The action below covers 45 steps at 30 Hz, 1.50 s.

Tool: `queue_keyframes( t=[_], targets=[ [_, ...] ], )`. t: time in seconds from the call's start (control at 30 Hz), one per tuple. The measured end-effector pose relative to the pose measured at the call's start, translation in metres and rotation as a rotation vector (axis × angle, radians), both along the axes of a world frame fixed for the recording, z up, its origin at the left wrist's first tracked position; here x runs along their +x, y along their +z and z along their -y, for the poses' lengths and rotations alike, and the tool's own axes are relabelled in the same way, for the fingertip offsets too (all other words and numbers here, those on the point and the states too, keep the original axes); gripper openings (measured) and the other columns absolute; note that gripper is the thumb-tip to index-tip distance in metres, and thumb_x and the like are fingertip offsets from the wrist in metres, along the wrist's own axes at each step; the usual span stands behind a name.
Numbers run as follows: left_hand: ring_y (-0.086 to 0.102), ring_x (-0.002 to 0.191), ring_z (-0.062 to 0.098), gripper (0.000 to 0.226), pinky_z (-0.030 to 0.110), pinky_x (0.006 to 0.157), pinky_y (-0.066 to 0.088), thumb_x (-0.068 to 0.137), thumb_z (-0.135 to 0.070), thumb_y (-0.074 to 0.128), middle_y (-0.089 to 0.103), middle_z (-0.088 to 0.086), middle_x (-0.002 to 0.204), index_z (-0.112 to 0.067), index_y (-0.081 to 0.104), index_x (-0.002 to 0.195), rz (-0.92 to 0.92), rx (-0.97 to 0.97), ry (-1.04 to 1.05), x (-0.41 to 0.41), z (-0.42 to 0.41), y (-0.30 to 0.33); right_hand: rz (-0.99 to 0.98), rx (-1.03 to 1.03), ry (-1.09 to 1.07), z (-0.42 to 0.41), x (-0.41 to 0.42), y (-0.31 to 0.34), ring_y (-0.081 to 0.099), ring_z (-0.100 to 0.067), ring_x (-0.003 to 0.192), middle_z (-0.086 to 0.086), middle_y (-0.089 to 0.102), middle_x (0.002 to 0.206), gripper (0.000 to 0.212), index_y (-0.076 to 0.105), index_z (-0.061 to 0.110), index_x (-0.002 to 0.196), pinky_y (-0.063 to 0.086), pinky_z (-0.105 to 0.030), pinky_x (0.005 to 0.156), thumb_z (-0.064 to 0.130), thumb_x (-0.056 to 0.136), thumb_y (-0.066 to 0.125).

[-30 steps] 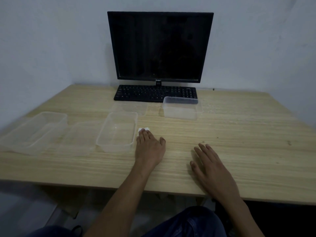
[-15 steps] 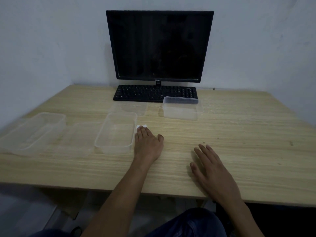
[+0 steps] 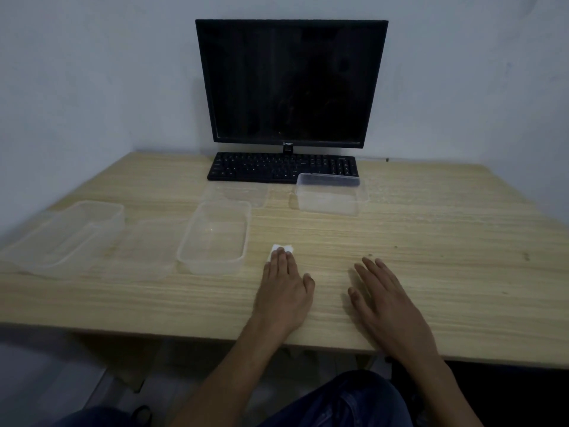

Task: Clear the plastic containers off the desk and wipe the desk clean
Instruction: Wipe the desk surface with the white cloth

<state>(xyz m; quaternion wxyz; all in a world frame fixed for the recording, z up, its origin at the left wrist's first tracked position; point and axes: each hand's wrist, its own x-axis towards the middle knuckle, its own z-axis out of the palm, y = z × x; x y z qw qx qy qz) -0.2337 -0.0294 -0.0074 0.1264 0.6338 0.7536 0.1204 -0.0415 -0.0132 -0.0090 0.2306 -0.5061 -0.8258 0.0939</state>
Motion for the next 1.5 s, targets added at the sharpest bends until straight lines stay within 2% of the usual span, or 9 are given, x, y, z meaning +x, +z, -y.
queue_keyframes(
  t=[0.1, 0.17, 0.3, 0.73, 0.9, 1.2, 1.5],
  targets=[
    [-0.012, 0.148, 0.02, 0.065, 0.033, 0.119, -0.007, 0.103, -0.038, 0.017, -0.011, 0.013, 0.16, 0.0, -0.006, 0.151, 0.031, -0.012, 0.051, -0.014, -0.003, 0.001, 0.011, -0.011, 0.006, 0.001, 0.0, 0.001, 0.0, 0.007, 0.138, 0.007, 0.022, 0.157, 0.058, 0.034, 0.021, 0.147, -0.002, -0.01, 0.108, 0.05, 0.097, 0.038],
    [-0.013, 0.147, 0.02, 0.066, 0.032, 0.119, -0.007, 0.103, -0.038, 0.017, -0.012, 0.013, 0.16, 0.0, -0.008, 0.15, 0.059, -0.034, 0.068, -0.019, -0.009, 0.004, -0.002, -0.012, 0.003, 0.001, 0.0, 0.002, 0.001, 0.006, 0.139, 0.008, 0.022, 0.158, 0.056, 0.034, 0.022, 0.147, 0.001, -0.012, 0.11, 0.046, 0.097, 0.04],
    [-0.012, 0.147, 0.022, 0.066, 0.033, 0.118, -0.005, 0.103, -0.037, 0.016, -0.012, 0.016, 0.159, 0.002, -0.009, 0.15, 0.045, -0.044, 0.094, -0.025, -0.016, 0.007, -0.013, 0.003, 0.004, 0.001, 0.0, 0.002, 0.003, 0.005, 0.139, 0.007, 0.024, 0.157, 0.055, 0.036, 0.022, 0.146, 0.004, -0.014, 0.111, 0.044, 0.097, 0.043],
    [-0.009, 0.148, 0.029, 0.067, 0.036, 0.118, -0.004, 0.102, -0.038, 0.015, -0.01, 0.022, 0.158, 0.007, -0.007, 0.148, 0.002, -0.079, 0.17, -0.027, -0.026, 0.01, 0.032, 0.025, 0.015, 0.0, 0.0, -0.001, 0.0, 0.006, 0.138, 0.007, 0.023, 0.157, 0.054, 0.034, 0.022, 0.147, -0.008, -0.004, 0.104, 0.043, 0.098, 0.042],
    [-0.009, 0.148, 0.028, 0.067, 0.036, 0.118, -0.004, 0.103, -0.039, 0.015, -0.011, 0.021, 0.158, 0.006, -0.008, 0.148, 0.019, -0.078, 0.17, -0.024, -0.015, 0.011, 0.011, 0.021, 0.028, 0.001, 0.0, 0.0, 0.001, 0.006, 0.137, 0.005, 0.025, 0.157, 0.054, 0.036, 0.02, 0.146, 0.0, -0.011, 0.109, 0.042, 0.098, 0.044],
    [-0.012, 0.147, 0.025, 0.069, 0.035, 0.118, -0.007, 0.102, -0.041, 0.017, -0.013, 0.019, 0.158, 0.003, -0.009, 0.148, 0.059, -0.044, 0.145, -0.018, 0.013, 0.008, 0.002, 0.002, 0.04, 0.001, 0.0, 0.002, 0.002, 0.006, 0.137, 0.005, 0.024, 0.157, 0.055, 0.034, 0.02, 0.147, 0.002, -0.014, 0.11, 0.042, 0.097, 0.042],
    [-0.018, 0.146, 0.016, 0.065, 0.029, 0.117, -0.012, 0.103, -0.039, 0.018, -0.018, 0.009, 0.159, -0.004, -0.011, 0.15, 0.06, -0.05, -0.058, -0.019, 0.021, 0.008, 0.007, 0.053, 0.035, 0.001, 0.0, -0.002, 0.01, -0.002, 0.143, 0.003, 0.029, 0.155, 0.053, 0.038, 0.018, 0.145, 0.004, -0.015, 0.111, 0.041, 0.097, 0.045]
  ],
)
